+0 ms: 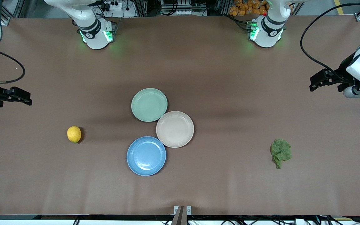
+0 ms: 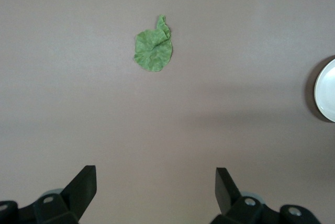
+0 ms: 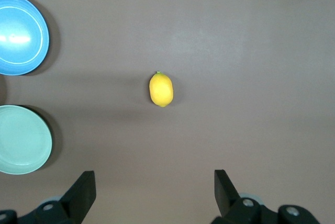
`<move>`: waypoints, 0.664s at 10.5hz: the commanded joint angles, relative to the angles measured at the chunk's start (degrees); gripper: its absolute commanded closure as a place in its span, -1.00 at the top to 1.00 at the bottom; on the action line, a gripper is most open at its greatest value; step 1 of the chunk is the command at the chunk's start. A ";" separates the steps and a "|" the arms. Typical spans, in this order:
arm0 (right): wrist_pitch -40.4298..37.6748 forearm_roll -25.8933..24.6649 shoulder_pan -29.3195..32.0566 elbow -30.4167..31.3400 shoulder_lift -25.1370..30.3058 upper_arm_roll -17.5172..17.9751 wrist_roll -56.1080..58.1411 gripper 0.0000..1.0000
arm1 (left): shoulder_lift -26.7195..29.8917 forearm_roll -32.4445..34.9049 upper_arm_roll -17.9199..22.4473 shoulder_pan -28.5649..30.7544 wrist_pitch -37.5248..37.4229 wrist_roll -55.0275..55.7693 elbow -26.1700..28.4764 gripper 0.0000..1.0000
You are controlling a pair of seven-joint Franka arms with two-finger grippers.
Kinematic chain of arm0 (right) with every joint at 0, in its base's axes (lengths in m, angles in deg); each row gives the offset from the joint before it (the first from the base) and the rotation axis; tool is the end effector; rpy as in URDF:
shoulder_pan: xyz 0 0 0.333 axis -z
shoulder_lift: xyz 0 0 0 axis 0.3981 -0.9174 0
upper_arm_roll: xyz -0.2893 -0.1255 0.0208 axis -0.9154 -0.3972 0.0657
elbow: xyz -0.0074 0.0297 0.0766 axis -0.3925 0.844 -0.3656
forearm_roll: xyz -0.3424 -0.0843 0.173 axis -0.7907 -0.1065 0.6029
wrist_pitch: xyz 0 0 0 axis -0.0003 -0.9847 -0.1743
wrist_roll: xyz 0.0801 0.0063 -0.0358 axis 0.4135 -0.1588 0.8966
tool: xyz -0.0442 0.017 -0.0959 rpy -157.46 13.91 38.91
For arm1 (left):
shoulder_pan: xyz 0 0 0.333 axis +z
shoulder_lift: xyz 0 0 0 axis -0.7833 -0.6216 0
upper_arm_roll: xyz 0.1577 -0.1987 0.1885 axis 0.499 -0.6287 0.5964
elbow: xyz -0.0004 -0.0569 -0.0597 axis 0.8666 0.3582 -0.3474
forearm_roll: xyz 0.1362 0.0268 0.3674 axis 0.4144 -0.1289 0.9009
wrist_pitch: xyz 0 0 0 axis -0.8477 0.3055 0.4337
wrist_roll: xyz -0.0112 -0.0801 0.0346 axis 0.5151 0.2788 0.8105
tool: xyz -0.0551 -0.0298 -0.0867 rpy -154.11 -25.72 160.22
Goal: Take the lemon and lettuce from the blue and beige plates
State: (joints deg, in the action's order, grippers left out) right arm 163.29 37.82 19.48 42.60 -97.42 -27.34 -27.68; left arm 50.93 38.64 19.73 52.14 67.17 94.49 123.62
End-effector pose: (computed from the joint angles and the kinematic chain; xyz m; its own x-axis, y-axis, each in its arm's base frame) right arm 0.6072 -0.0175 0.5974 0.9950 0.0755 -0.0657 0.0788 -0.9957 0.0490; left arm 0.5682 -0.0527 0.6100 0.9999 -0.0137 0.0044 -0.0138 -0.9998 0.0132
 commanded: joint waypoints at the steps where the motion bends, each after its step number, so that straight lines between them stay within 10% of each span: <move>1: -2.42 -0.65 0.64 0.18 0.99 1.11 0.75 1.00 | -0.18 0.13 -0.16 0.30 -0.92 -1.10 -0.80 1.00; 7: -2.60 -0.39 -0.76 2.02 2.21 0.49 0.58 1.00 | -0.18 0.48 -0.15 0.30 -0.92 -1.10 -0.80 1.00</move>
State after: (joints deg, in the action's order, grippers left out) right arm 160.73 37.82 19.16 42.67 -96.97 -27.06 -27.59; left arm 50.93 38.64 19.75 52.15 67.17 94.48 123.62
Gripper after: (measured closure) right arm 0.000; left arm 0.000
